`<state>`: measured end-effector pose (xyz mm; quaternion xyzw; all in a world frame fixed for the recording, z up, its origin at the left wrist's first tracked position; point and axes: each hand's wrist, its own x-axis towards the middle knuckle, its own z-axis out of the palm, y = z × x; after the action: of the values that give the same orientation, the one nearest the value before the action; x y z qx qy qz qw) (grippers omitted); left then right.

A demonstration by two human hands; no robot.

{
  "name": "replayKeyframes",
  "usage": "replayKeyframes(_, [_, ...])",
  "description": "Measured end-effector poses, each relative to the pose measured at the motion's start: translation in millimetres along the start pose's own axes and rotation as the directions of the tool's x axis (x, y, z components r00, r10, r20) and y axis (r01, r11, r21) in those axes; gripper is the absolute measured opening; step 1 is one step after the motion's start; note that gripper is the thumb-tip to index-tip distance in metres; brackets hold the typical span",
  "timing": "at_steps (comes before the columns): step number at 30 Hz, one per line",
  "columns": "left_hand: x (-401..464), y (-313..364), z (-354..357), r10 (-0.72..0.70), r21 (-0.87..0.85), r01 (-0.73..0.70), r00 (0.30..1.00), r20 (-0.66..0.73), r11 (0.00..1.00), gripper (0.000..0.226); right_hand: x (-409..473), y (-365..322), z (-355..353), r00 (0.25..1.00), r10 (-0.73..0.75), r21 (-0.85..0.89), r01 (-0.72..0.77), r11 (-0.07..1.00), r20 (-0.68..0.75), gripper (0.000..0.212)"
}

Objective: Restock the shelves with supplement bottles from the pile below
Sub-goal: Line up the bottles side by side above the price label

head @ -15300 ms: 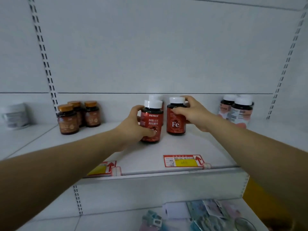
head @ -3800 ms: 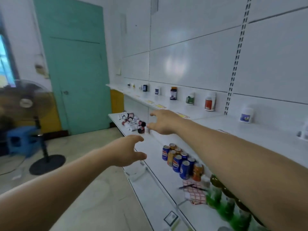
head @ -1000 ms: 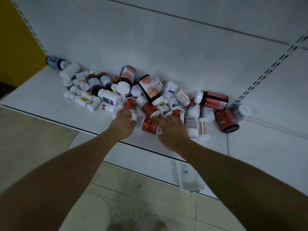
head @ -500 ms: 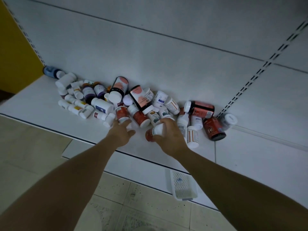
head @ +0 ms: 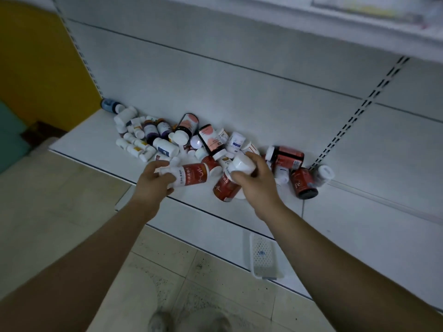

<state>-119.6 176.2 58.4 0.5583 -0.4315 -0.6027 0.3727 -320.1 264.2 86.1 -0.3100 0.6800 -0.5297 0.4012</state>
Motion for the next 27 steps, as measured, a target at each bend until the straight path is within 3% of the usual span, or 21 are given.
replayKeyframes(5, [-67.9, 62.8, -21.4, 0.066, -0.388, -0.013, 0.990, 0.124, 0.921, 0.046, -45.3, -58.5, -2.1, 0.998, 0.028, 0.231, -0.042, 0.972, 0.063, 0.056])
replayKeyframes(8, [-99.3, 102.9, -26.8, 0.101, -0.547, 0.008, 0.980, 0.171, 0.837, 0.030, -74.8, -91.8, -1.1, 0.991, 0.039, 0.416, -0.090, 0.905, 0.129, 0.046])
replayKeyframes(12, [-137.7, 147.4, -30.0, 0.140, -0.506, 0.020, 0.950, 0.277, 0.862, 0.040, -114.3, -129.0, 2.7, 0.982, -0.042, 0.577, -0.073, 0.814, 0.183, 0.027])
replayKeyframes(16, [-181.9, 184.8, -33.9, 0.273, -0.409, -0.103, 0.884, 0.381, 0.906, 0.031, -158.0, -164.4, 2.8, 0.971, -0.108, 0.592, -0.039, 0.805, 0.212, 0.034])
replayKeyframes(22, [-233.2, 216.7, -31.1, 0.301, -0.329, -0.130, 0.779, 0.550, 0.935, 0.029, -211.6, -198.8, -11.9, 0.952, -0.304, 0.469, 0.250, 0.847, 0.042, 0.025])
replayKeyframes(27, [-266.7, 218.1, -7.9, 0.353, -0.356, -0.141, 0.673, 0.650, 0.924, 0.046, -250.1, -214.0, -50.0, 0.938, -0.339, 0.352, 0.341, 0.872, -0.070, 0.025])
